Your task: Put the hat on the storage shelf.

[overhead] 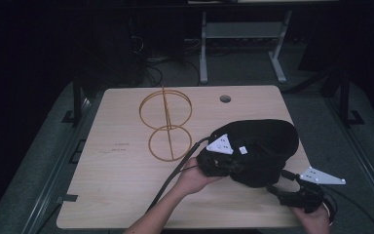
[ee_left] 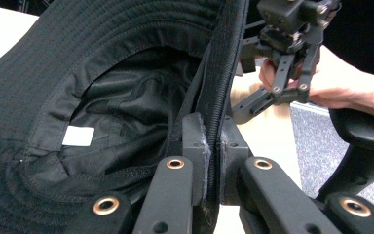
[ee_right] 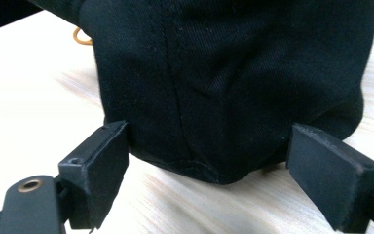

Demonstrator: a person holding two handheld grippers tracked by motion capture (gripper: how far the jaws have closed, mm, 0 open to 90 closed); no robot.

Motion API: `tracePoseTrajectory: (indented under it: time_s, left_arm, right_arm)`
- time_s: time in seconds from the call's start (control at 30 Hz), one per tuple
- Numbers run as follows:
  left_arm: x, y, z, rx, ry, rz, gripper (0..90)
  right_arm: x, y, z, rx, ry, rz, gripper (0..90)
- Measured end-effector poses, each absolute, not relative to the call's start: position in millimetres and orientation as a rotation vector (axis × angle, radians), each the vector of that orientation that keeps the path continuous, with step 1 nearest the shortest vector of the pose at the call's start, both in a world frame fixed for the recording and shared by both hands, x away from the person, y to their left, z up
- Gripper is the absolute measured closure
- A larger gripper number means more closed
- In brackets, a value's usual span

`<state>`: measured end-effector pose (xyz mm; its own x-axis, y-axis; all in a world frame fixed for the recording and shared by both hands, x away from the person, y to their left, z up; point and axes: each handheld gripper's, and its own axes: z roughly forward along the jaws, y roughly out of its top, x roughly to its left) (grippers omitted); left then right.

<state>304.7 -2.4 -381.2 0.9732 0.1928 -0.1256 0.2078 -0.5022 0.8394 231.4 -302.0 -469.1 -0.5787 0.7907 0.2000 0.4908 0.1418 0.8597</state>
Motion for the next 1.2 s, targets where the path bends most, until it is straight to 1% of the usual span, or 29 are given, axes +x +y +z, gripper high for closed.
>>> tracePoseTrajectory:
  time_s: [0.1, 0.17, 0.23, 0.4, 0.63, 0.73, 0.93, 0.97, 1.03, 1.2]
  left_arm:
    - [304, -5, -382, 2.108, 0.276, -0.024, 85.2]
    - [304, -7, -382, 2.115, 0.266, -0.024, 85.1]
    - [302, -9, -383, 2.119, 0.258, -0.028, 85.1]
    - [303, -10, -384, 2.113, 0.263, -0.039, 85.1]
    - [302, -10, -384, 2.121, 0.254, -0.031, 85.0]
    - [302, -8, -384, 2.118, 0.256, -0.025, 84.8]
    - [303, -1, -383, 2.122, 0.266, -0.006, 82.7]
    - [303, 0, -383, 2.123, 0.262, -0.007, 80.9]
    - [302, 1, -382, 2.134, 0.264, -0.003, 74.4]
    - [298, 8, -380, 2.161, 0.253, 0.035, 65.0]
  right_arm:
    - [234, -301, -471, 1.241, 2.115, 1.415, 22.3]
    - [237, -300, -473, 1.233, 2.124, 1.437, 32.1]
    - [240, -299, -474, 1.22, 2.131, 1.417, 38.0]
    - [237, -302, -473, 1.197, 2.121, 1.386, 61.2]
    - [237, -309, -475, 1.191, 2.117, 1.427, 81.9]
    - [236, -309, -474, 1.192, 2.114, 1.441, 85.5]
    - [233, -308, -472, 1.176, 2.105, 1.454, 87.8]
    - [233, -308, -471, 1.17, 2.105, 1.45, 88.1]
    - [232, -308, -470, 1.16, 2.096, 1.448, 88.4]
    - [229, -306, -466, 1.144, 2.084, 1.435, 88.8]
